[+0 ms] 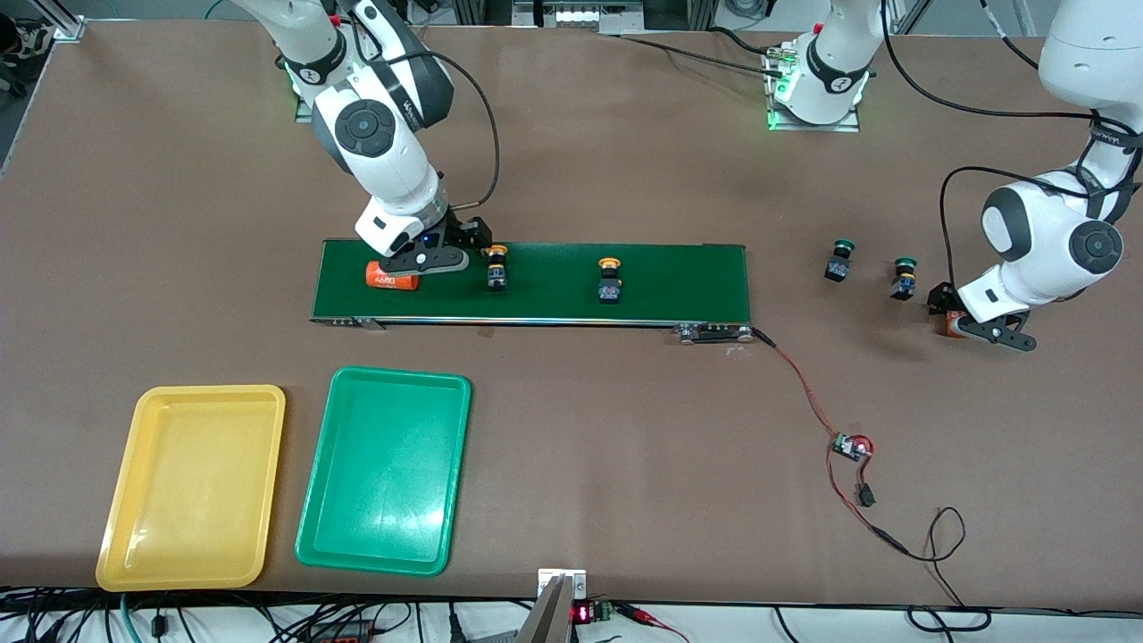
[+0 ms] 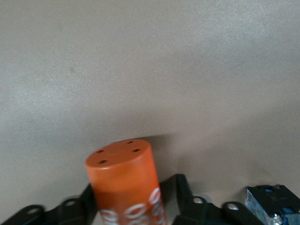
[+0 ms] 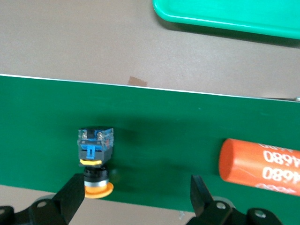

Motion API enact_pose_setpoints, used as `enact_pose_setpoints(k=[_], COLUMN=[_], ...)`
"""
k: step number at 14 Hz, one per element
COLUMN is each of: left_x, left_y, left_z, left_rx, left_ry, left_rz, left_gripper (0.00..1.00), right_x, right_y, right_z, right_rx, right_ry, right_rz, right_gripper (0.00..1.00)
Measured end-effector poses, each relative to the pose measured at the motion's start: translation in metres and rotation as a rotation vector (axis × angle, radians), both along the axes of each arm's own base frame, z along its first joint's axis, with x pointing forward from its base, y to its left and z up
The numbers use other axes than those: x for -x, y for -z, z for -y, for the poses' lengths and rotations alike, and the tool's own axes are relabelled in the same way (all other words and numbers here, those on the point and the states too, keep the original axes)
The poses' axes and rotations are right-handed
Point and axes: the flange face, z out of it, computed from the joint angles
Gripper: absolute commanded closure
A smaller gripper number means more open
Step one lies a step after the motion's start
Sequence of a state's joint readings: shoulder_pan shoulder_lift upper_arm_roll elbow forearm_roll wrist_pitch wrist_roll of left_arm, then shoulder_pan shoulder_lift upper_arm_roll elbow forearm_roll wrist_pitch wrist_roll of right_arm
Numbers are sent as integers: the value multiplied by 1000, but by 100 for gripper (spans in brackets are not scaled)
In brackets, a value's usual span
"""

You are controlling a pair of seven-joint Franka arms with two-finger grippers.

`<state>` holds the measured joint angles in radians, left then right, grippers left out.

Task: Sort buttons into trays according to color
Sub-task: 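Lift the yellow button with the right gripper while the left gripper carries cylinder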

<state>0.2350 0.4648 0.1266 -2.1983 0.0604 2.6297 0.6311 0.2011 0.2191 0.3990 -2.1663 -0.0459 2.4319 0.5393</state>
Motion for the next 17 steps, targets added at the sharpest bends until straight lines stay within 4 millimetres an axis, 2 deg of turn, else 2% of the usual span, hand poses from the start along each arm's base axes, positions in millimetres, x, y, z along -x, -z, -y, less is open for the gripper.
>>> enact_pose_setpoints(k=[4, 7, 9, 11, 14, 17], left_x=[-19, -54, -78, -90, -90, -87], left_y=[-18, -65, -104, -126, -125, -122], left_z=[5, 34, 71, 117, 176, 240], left_rx=[-8, 20, 51, 77, 122, 183], left_ry=[20, 73, 135, 220, 406, 698], left_rz=[33, -21, -88, -141, -192, -204], left_gripper=[79, 79, 79, 79, 80, 82], right_x=[0, -1, -2, -3, -7, -14], right_y=[20, 27, 26, 26, 32, 56], right_z=[-7, -9, -9, -9, -5, 0], right_rx=[-1, -1, -3, -4, 0, 7], right_ry=[-7, -8, -7, -6, -5, -8], right_rz=[-4, -6, -3, -2, 5, 21], right_gripper=[0, 0, 0, 0, 0, 18])
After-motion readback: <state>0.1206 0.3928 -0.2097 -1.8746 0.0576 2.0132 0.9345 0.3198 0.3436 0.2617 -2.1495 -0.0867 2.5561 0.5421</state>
